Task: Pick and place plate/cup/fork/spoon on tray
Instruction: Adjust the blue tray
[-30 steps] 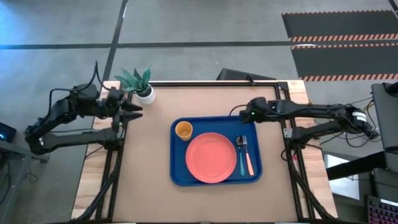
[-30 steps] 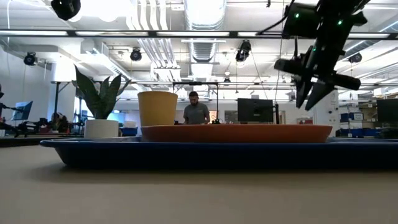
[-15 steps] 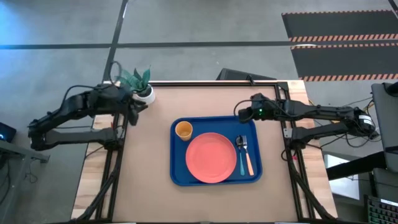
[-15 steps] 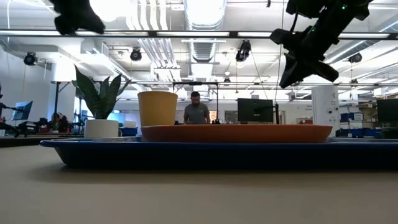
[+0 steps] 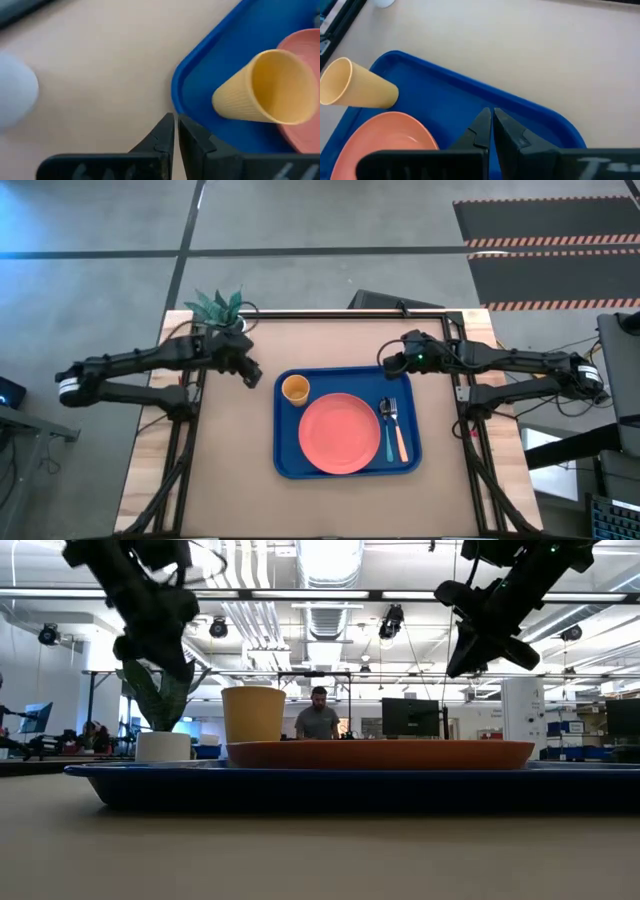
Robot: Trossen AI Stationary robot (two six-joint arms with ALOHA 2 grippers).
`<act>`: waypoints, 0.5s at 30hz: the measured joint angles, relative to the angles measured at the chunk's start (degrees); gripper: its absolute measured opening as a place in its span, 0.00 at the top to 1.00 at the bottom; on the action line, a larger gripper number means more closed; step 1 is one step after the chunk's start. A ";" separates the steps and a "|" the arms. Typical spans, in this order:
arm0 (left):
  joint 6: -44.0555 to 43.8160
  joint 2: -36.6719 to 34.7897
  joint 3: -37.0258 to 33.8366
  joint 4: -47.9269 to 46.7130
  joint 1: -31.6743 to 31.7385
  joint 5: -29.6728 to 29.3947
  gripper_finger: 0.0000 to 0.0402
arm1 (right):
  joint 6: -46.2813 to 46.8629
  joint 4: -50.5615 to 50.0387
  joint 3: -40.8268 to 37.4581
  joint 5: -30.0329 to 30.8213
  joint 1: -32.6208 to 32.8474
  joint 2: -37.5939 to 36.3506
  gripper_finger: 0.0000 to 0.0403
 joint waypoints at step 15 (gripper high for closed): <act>-1.59 13.15 -3.27 11.30 0.02 9.72 0.98 | -3.00 -0.16 0.02 0.03 0.02 -2.49 0.98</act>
